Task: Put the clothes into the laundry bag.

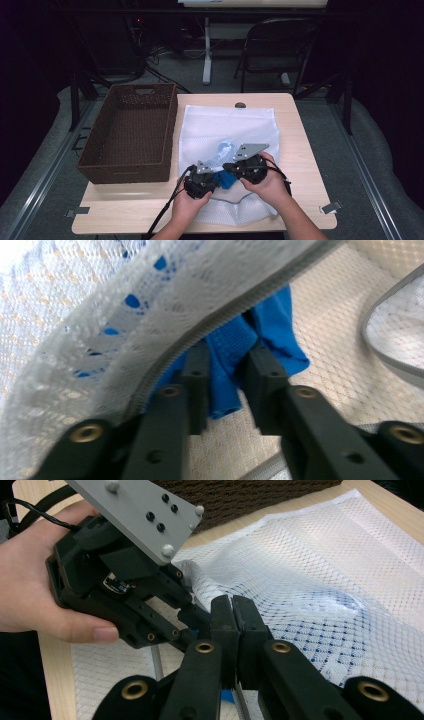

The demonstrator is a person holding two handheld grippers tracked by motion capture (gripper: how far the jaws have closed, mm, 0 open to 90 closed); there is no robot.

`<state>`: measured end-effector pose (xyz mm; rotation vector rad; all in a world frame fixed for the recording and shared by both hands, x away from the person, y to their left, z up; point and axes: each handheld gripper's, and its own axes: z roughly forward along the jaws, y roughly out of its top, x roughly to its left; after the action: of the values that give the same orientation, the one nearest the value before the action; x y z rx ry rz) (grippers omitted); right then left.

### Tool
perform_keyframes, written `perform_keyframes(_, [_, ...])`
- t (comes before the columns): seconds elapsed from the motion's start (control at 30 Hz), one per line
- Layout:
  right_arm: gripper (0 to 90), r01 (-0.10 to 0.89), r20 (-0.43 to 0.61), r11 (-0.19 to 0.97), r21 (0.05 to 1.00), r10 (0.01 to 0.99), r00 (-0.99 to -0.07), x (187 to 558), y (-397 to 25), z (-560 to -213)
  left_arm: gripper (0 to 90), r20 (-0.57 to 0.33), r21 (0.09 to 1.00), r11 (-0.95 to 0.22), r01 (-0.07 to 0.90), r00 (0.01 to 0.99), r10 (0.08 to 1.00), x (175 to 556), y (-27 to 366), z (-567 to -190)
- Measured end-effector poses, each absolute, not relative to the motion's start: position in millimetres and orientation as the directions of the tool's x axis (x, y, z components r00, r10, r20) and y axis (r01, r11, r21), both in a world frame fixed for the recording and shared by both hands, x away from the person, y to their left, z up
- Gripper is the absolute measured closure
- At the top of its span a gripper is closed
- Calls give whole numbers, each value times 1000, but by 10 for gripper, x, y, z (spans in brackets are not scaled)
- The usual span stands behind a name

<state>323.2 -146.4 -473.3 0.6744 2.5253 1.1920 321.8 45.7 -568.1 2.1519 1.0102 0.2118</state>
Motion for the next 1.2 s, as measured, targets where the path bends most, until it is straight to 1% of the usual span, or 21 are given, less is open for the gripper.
perform_keyframes(0.07, [890, 295, -42, 554, 779, 515, -856, 3230, -1462, -4733, 812, -148, 679, -421, 601, 674, 723, 3216, 448, -5686])
perform_keyframes(0.17, [890, 294, -42, 555, 778, 513, -857, 3229, -1459, -4733, 835, -157, 683, -412, 603, 672, 723, 3222, 447, -5672])
perform_keyframes(0.3, [890, 292, -43, 556, 778, 511, -858, 3224, -1451, -4733, 840, -170, 698, -390, 601, 668, 725, 3239, 451, -5640])
perform_keyframes(0.5, [890, 287, -46, 559, 778, 506, -861, 3214, -1430, -4735, 841, -164, 719, -375, 586, 667, 727, 3301, 419, -5589])
perform_keyframes(0.53, [890, 286, -47, 560, 777, 505, -862, 3213, -1428, -4736, 841, -168, 728, -358, 585, 659, 733, 3310, 408, -5590])
perform_keyframes(0.7, [890, 287, -47, 566, 773, 503, -863, 3210, -1424, -4744, 843, -196, 740, -315, 594, 639, 744, 3376, 395, -5585])
perform_keyframes(0.77, [890, 290, -45, 566, 772, 504, -862, 3212, -1423, -4750, 842, -200, 729, -318, 606, 634, 747, 3397, 389, -5614])
perform_keyframes(0.87, [890, 295, -42, 566, 770, 506, -861, 3219, -1432, -4759, 832, -199, 721, -326, 612, 633, 748, 3395, 368, -5649])
perform_keyframes(0.97, [890, 296, -40, 561, 773, 510, -859, 3226, -1444, -4758, 803, -195, 719, -337, 608, 642, 742, 3385, 376, -5631])
perform_keyframes(1.2, [891, 298, -40, 560, 773, 512, -858, 3228, -1444, -4759, 698, -203, 717, -335, 611, 643, 739, 3352, 406, -5590])
